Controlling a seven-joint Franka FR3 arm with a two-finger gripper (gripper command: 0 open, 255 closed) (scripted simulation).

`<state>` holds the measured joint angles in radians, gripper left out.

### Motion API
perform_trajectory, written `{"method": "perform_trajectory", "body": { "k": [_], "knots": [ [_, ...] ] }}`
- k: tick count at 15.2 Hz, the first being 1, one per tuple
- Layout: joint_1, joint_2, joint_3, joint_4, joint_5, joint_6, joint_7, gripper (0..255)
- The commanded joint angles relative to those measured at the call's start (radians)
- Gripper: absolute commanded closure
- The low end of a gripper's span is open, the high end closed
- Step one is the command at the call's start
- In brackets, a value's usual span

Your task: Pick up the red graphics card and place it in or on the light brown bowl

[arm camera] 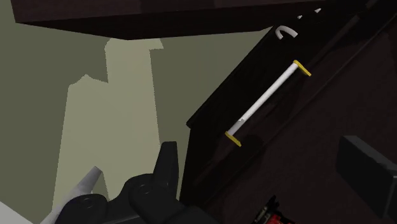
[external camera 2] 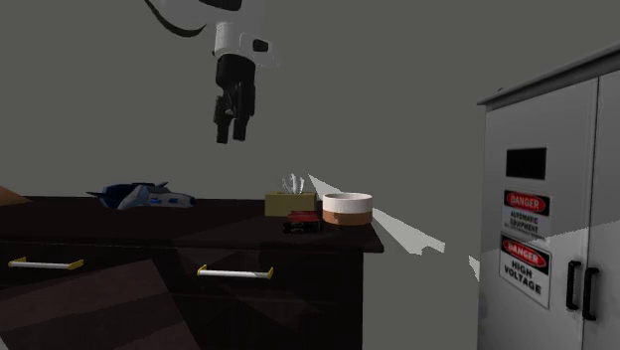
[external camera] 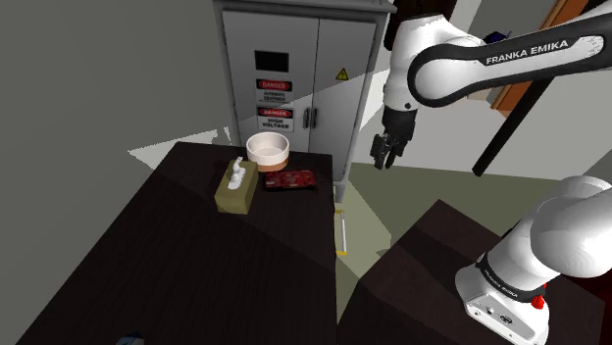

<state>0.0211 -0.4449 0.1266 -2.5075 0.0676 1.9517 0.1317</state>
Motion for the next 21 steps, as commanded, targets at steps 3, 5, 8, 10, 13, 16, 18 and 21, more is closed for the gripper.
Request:
{"method": "perform_trajectory", "body": {
  "k": [3, 5, 8, 10, 13, 16, 18, 21],
  "knots": [
    [0.002, 0.137, 0.048, 0.020, -0.016, 0.138, 0.077, 0],
    [0.000, 0.215, 0.068, 0.044, -0.036, 0.199, 0.118, 0],
    [-0.004, 0.335, 0.092, 0.091, -0.080, 0.281, 0.185, 0],
    [-0.004, 0.417, 0.103, 0.131, -0.118, 0.327, 0.234, 0],
    [0.003, 0.541, 0.108, 0.201, -0.184, 0.384, 0.312, 0],
    [0.022, 0.663, 0.098, 0.284, -0.253, 0.424, 0.387, 0],
    [0.039, 0.744, 0.085, 0.347, -0.296, 0.442, 0.433, 0],
    [0.059, 0.822, 0.067, 0.404, -0.332, 0.464, 0.471, 0]
  ]
}}
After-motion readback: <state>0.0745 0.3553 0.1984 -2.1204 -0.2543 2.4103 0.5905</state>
